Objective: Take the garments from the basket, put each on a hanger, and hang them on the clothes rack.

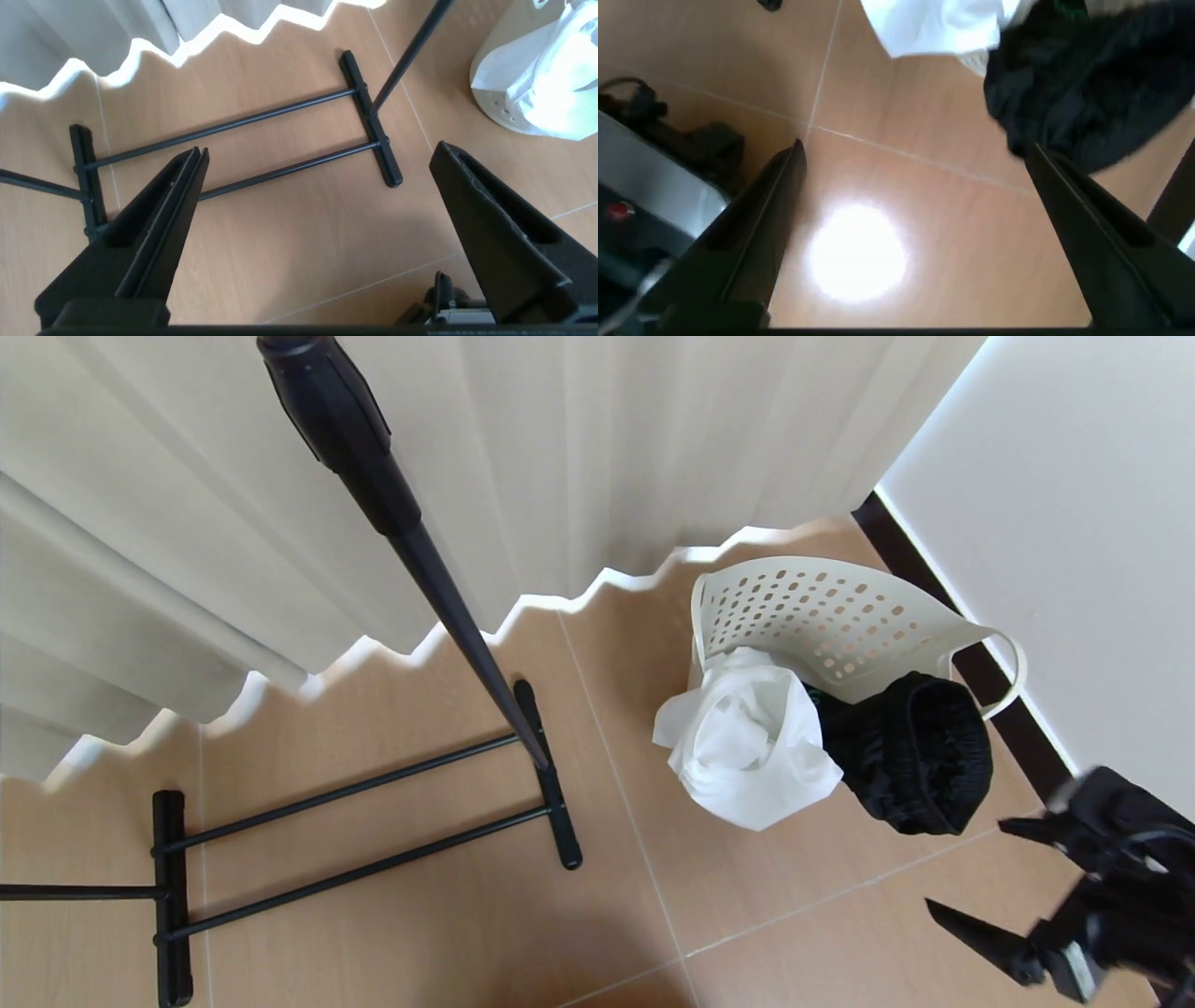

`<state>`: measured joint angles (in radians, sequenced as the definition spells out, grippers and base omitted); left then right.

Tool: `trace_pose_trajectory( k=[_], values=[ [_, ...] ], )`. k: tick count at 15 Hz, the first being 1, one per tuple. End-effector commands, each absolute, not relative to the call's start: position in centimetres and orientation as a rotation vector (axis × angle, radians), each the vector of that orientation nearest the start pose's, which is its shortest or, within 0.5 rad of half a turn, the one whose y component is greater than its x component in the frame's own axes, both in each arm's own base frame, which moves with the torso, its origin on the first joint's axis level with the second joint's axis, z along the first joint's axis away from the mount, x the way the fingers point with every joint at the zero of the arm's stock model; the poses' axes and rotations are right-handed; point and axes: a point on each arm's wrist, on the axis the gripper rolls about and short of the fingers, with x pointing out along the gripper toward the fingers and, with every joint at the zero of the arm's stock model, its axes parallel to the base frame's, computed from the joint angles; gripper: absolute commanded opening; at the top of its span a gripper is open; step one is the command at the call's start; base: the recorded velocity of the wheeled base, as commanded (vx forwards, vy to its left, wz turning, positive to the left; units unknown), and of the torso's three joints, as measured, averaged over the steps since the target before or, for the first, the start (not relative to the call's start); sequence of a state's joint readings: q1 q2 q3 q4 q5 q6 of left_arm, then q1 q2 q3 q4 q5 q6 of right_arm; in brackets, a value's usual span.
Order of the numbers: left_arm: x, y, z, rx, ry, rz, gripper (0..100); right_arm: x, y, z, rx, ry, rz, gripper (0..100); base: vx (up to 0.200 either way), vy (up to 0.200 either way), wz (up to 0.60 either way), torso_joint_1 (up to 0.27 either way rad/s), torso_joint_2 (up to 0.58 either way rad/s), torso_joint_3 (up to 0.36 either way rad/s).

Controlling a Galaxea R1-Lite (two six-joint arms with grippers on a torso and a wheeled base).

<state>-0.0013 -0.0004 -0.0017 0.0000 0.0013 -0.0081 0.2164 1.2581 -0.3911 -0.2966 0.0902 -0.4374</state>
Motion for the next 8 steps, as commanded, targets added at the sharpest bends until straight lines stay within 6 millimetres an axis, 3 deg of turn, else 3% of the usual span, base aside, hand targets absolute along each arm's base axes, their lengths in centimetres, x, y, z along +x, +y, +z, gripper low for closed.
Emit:
trace_pose_trajectory(
  k=[1, 2, 4, 7, 8],
  values=[
    [-2.3, 0.0, 7.6, -0.008, -0.002, 0.0, 100, 29.0, 8.1, 11.7, -0.73, 0.549, 0.566, 100, 0.0, 0.0, 0.0, 0.0, 0.0, 0.0],
    [-2.3, 0.0, 7.6, -0.008, -0.002, 0.0, 100, 33.2, 9.4, 11.0, -0.837, 0.521, 0.548, 100, 0.0, 0.0, 0.0, 0.0, 0.0, 0.0],
    [-2.3, 0.0, 7.6, -0.008, -0.002, -0.002, 100, 38.2, 10.7, 10.3, -0.976, 0.479, 0.466, 100, 0.0, 0.0, 0.0, 0.0, 0.0, 0.0],
    [-2.3, 0.0, 7.6, -0.009, -0.002, 0.0, 100, 42.8, 12.1, 10.9, -1.065, 0.388, 0.396, 100, 0.0, 0.0, 0.0, 0.0, 0.0, 0.0],
    [-2.3, 0.0, 7.6, -0.008, -0.002, 0.0, 100, 43.4, 12.3, 11.5, -1.075, 0.366, 0.379, 100, 0.0, 0.0, 0.0, 0.0, 0.0, 0.0]
  ],
)
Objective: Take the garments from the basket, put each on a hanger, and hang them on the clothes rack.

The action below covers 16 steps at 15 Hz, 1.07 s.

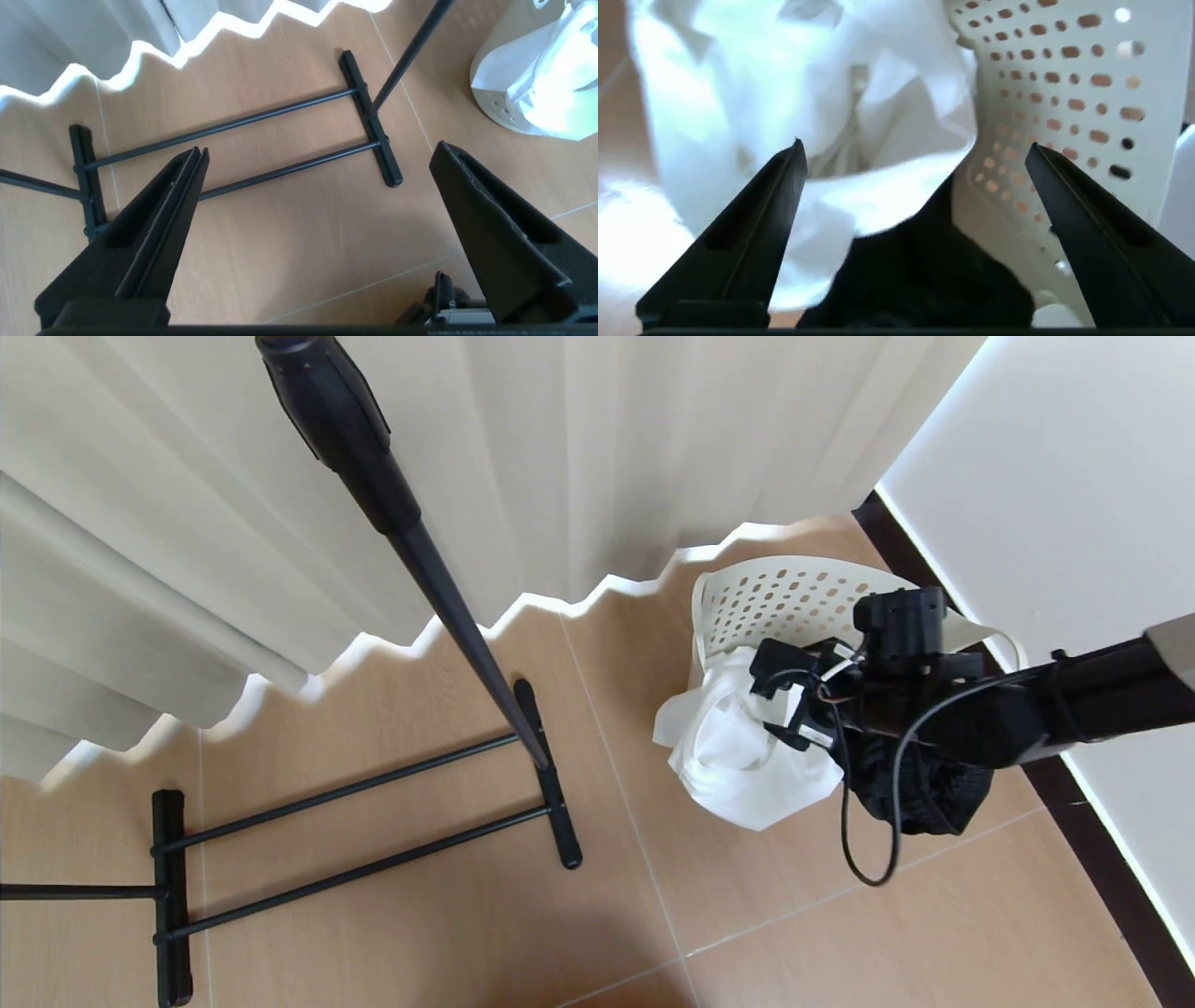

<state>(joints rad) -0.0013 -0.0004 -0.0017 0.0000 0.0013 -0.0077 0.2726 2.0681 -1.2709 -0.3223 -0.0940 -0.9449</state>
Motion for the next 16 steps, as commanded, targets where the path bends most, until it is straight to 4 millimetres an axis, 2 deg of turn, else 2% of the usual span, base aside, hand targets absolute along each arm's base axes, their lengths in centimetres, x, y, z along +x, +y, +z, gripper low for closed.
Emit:
trace_pose_trajectory(
  k=[1, 5, 7, 11, 14, 16],
  values=[
    [-2.3, 0.0, 7.6, -0.008, -0.002, 0.0, 100, 43.8, 12.6, 12.1, -1.081, 0.346, 0.353, 100, 0.0, 0.0, 0.0, 0.0, 0.0, 0.0],
    [-2.3, 0.0, 7.6, -0.008, -0.002, -0.002, 100, 44.9, 13.0, 13.7, -1.077, 0.292, 0.221, 100, 0.0, 0.0, 0.0, 0.0, 0.0, 0.0],
    [-2.3, 0.0, 7.6, -0.008, -0.002, -0.002, 100, 45.2, 13.1, 13.1, -1.074, 0.283, 0.204, 100, 0.0, 0.0, 0.0, 0.0, 0.0, 0.0],
    [-2.3, 0.0, 7.6, -0.009, -0.002, -0.002, 100, 44.5, 13.1, 12.9, -1.081, 0.305, 0.219, 100, 0.0, 0.0, 0.0, 0.0, 0.0, 0.0],
    [-2.3, 0.0, 7.6, -0.009, -0.002, -0.002, 100, 45.5, 13.3, 12.3, -1.074, 0.286, 0.203, 100, 0.0, 0.0, 0.0, 0.0, 0.0, 0.0],
    [-2.3, 0.0, 7.6, -0.008, -0.002, 0.0, 100, 46.1, 13.4, 12.6, -1.069, 0.271, 0.164, 100, 0.0, 0.0, 0.0, 0.0, 0.0, 0.0]
  ],
)
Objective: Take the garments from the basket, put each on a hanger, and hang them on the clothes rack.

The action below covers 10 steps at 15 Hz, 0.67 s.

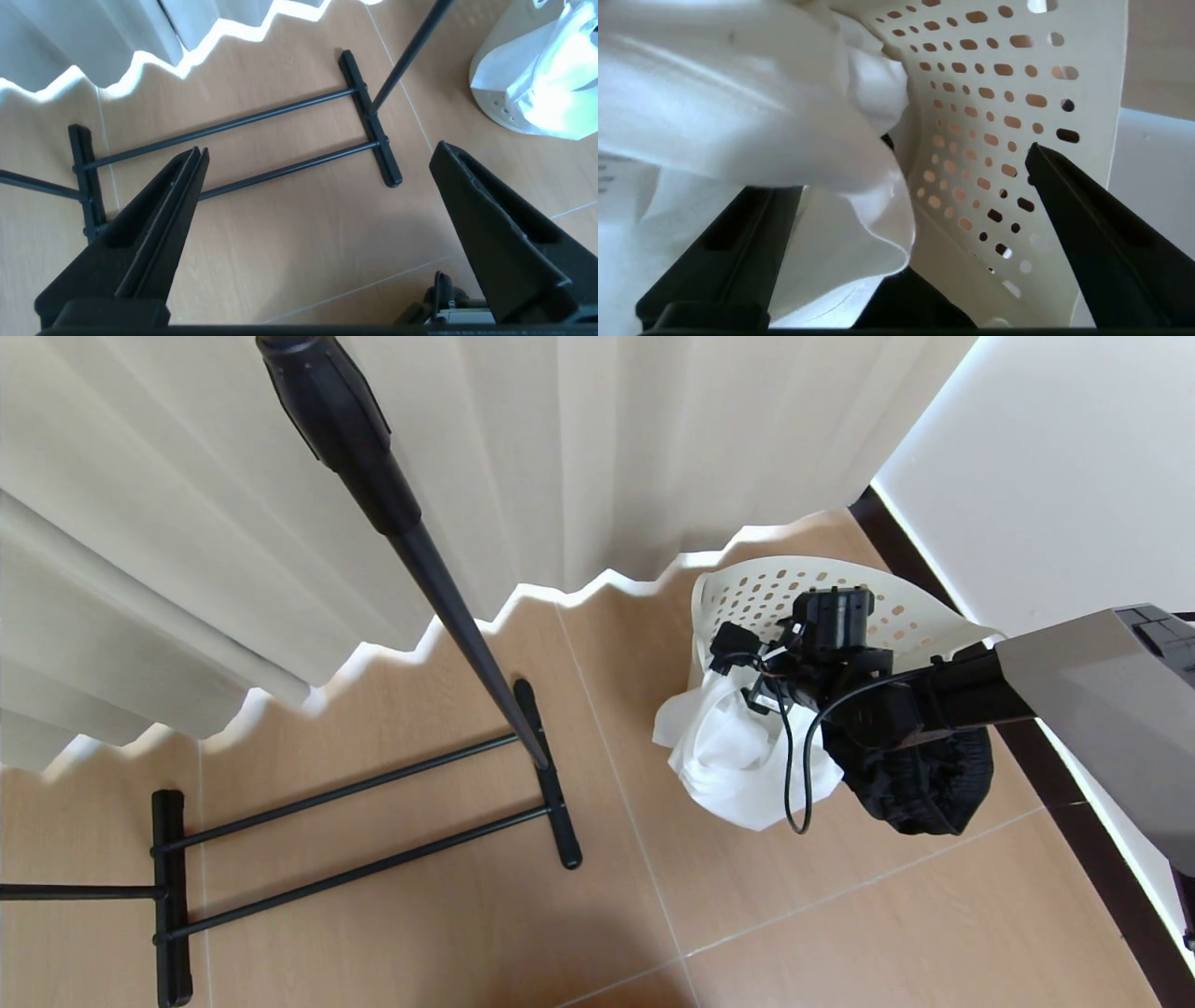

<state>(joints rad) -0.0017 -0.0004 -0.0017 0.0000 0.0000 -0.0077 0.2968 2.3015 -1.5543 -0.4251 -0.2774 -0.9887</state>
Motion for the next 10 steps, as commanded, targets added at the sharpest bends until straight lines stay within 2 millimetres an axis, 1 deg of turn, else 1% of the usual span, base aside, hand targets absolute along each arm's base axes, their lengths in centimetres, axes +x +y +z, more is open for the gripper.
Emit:
trace_pose_trajectory(
  k=[1, 2, 3, 4, 8, 10],
  values=[
    [-2.3, 0.0, 7.6, -0.008, -0.002, -0.002, 100, 46.4, 13.3, 12.9, -1.065, 0.263, 0.152, 100, 0.0, 0.0, 0.0, 0.0, 0.0, 0.0],
    [-2.3, 0.0, 7.6, -0.008, -0.002, -0.002, 100, 46.6, 13.4, 12.5, -1.057, 0.271, 0.146, 100, 0.0, 0.0, 0.0, 0.0, 0.0, 0.0],
    [-2.3, 0.0, 7.6, -0.008, -0.002, -0.002, 100, 46.6, 13.4, 12.5, -1.052, 0.275, 0.134, 100, 0.0, 0.0, 0.0, 0.0, 0.0, 0.0],
    [-2.3, 0.0, 7.6, -0.008, -0.002, -0.002, 100, 46.7, 13.4, 12.5, -1.04, 0.278, 0.131, 0, 0.0, 0.0, 0.0, 0.0, 0.0, 0.0],
    [-2.3, 0.0, 7.6, -0.011, -0.002, 0.003, 100, 46.3, 13.5, 12.9, -0.944, 0.282, 0.122, 0, 0.0, 0.0, 0.0, 0.0, 0.0, 0.0],
    [-2.3, 0.0, 7.6, -0.008, -0.002, 0.0, 100, 44.0, 12.8, 15.5, -0.868, 0.278, 0.108, 0, 0.0, 0.0, 0.0, 0.0, 0.0, 0.0]
  ],
)
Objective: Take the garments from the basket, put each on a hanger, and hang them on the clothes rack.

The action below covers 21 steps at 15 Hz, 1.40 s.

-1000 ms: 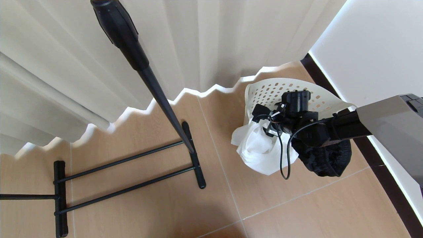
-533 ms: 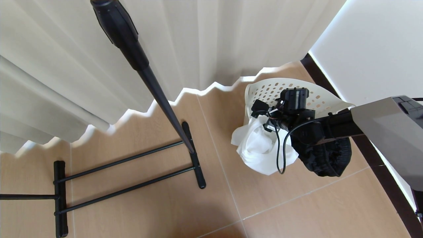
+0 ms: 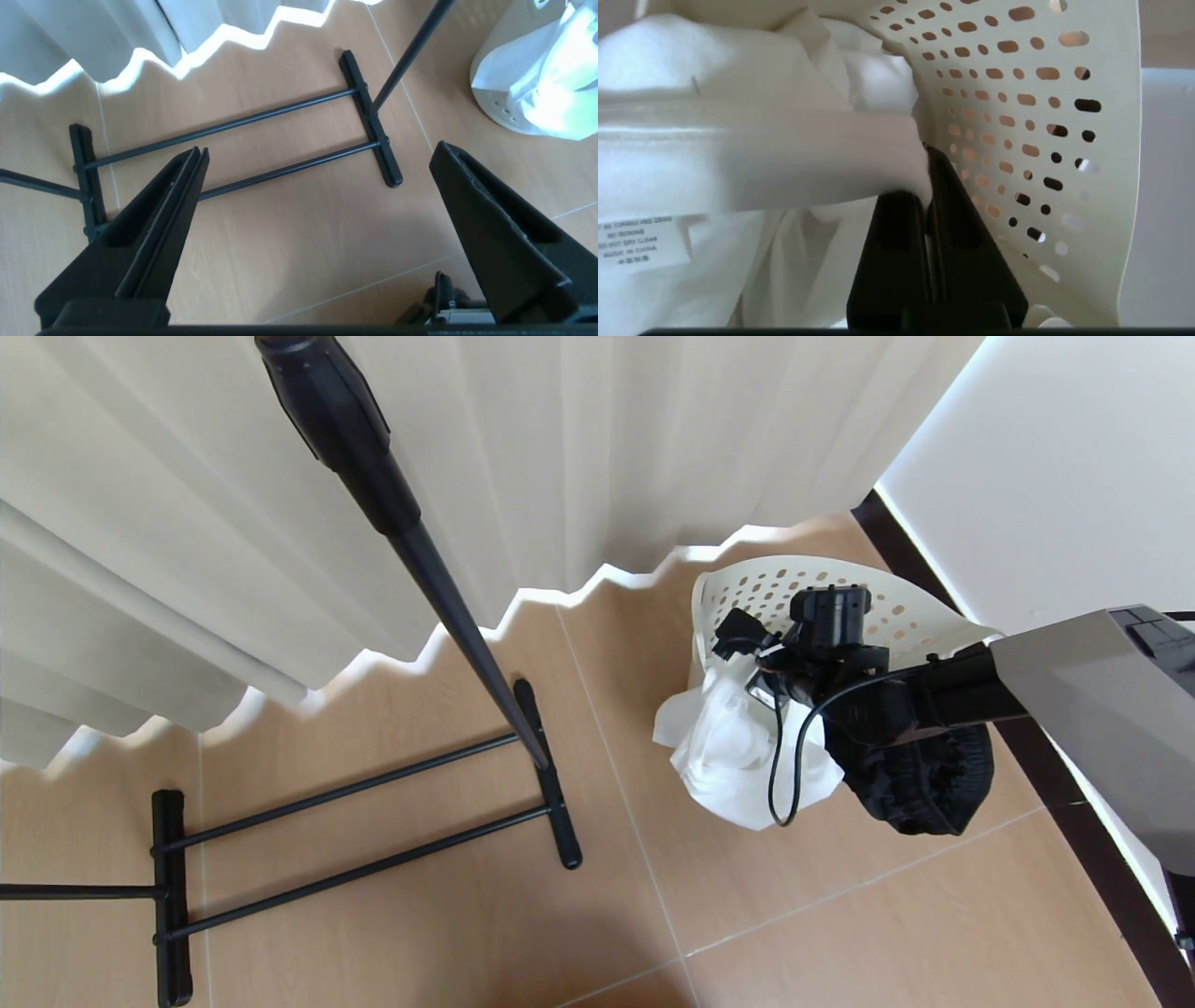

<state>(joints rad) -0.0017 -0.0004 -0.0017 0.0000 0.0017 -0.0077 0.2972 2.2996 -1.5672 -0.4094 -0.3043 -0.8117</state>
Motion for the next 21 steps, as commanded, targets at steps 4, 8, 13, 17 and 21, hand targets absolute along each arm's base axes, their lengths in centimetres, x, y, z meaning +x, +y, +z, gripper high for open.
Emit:
trace_pose_trajectory(
  k=[4, 8, 13, 17, 21],
  values=[
    [-2.3, 0.0, 7.6, -0.009, -0.002, 0.0, 100, 36.8, 12.8, 19.4, -0.703, 0.26, 0.139, 0, 0.0, 0.0, 0.0, 0.0, 0.0, 0.0],
    [-2.3, 0.0, 7.6, -0.011, -0.002, 0.0, 100, 24.4, 12.9, 23.0, -0.516, 0.176, 0.26, 0, 0.0, 0.0, 0.0, 0.0, 0.0, 0.0],
    [-2.3, 0.0, 7.6, -0.009, -0.002, -0.003, 100, 17.0, 11.7, 21.5, -0.351, 0.174, 0.468, 0, 0.0, 0.0, 0.0, 0.0, 0.0, 0.0],
    [-2.3, 0.0, 7.6, -0.011, -0.003, -0.002, 100, 17.2, 11.9, 21.6, -0.337, 0.141, 0.486, 0, 0.0, 0.0, 0.0, -0.001, 0.0, 0.107],
    [-2.3, 0.0, 7.6, -0.011, -0.002, -0.002, 100, 17.2, 11.8, 21.5, -0.333, 0.128, 0.481, 0, 0.0, 0.0, 0.0, 0.002, 0.0, 0.196]
  ],
)
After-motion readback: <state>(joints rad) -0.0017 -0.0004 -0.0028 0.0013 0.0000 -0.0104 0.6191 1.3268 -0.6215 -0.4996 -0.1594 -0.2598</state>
